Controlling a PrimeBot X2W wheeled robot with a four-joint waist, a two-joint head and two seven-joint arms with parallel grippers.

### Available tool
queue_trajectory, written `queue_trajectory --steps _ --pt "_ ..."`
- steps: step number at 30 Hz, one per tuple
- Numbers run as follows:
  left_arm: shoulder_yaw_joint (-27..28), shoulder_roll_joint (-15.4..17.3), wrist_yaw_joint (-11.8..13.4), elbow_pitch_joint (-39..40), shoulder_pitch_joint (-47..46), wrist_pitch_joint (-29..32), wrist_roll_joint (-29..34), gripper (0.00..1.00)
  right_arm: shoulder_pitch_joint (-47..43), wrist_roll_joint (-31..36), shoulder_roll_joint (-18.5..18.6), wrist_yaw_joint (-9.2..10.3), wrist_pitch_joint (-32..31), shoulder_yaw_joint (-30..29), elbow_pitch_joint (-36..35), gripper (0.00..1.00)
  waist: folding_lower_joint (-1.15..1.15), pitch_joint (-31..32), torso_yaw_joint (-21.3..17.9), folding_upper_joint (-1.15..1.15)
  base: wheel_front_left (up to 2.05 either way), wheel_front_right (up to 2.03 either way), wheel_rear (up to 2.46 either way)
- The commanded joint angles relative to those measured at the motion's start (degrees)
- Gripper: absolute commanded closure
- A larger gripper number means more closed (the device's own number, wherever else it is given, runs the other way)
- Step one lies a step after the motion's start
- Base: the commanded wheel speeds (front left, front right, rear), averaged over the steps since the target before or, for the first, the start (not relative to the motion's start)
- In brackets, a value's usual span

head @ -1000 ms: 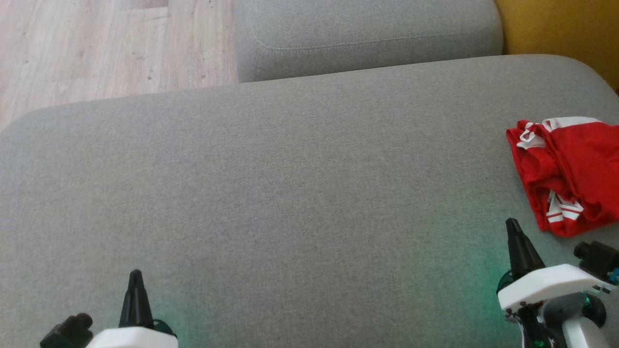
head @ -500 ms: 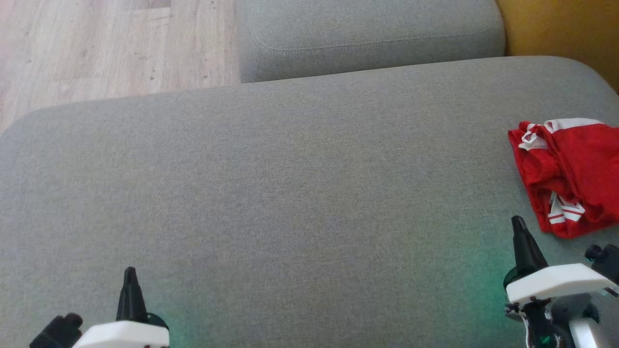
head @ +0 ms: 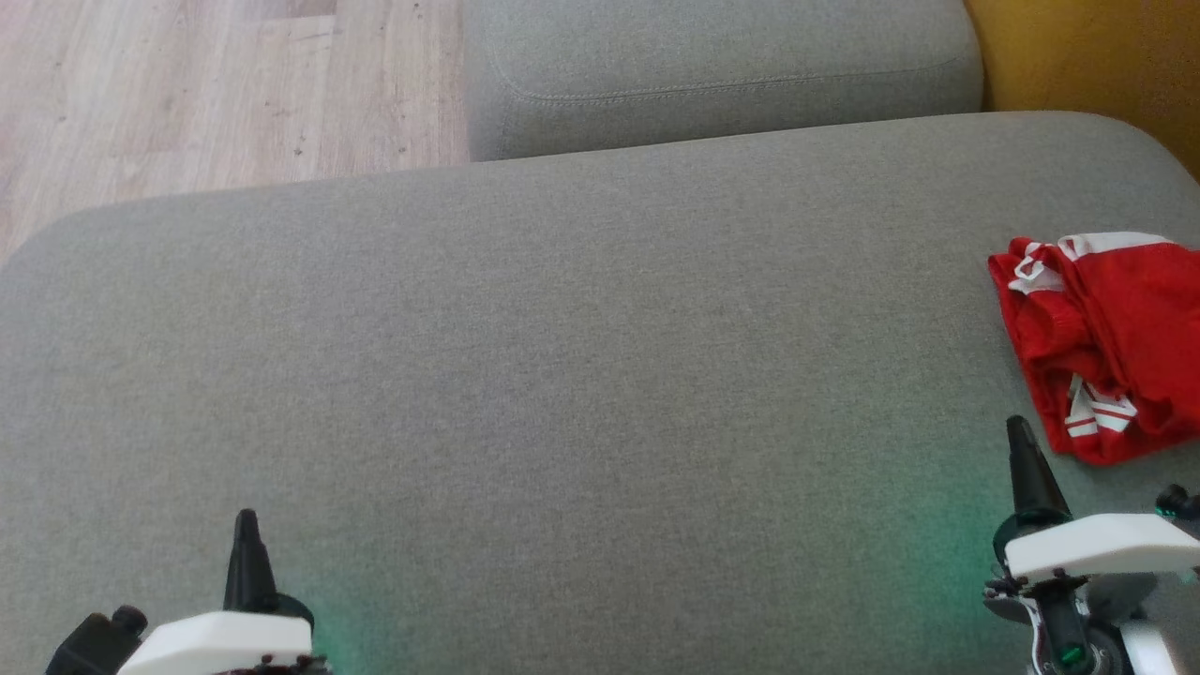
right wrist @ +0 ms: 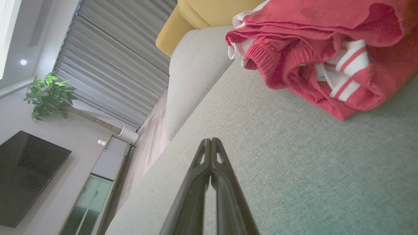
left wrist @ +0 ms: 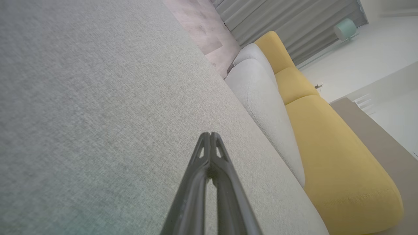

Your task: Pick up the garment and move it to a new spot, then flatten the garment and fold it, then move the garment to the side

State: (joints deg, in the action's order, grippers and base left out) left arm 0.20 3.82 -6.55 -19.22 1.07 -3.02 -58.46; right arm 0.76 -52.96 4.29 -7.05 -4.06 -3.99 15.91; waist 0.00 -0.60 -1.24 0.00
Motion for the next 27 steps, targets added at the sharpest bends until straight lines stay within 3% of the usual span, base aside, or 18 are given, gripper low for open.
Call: queue_trajectory --steps 1,27 --pt "1.8 0.2 -0.3 2.1 -3.2 0.4 -1.3 1.00 3.4 -1.7 0.0 -0.25 -0.3 0.3 -1.9 1.00 0.00 0.0 0.0 0.00 0.00 0.00 0.00" --pt "3.9 -0.3 -0.6 3.5 -5.1 4.7 -16.5 1.00 4.4 -19.2 -0.7 -0.34 -1.3 -1.0 -1.9 1.00 0.00 0.2 0.6 0.00 0.00 0.00 0.00"
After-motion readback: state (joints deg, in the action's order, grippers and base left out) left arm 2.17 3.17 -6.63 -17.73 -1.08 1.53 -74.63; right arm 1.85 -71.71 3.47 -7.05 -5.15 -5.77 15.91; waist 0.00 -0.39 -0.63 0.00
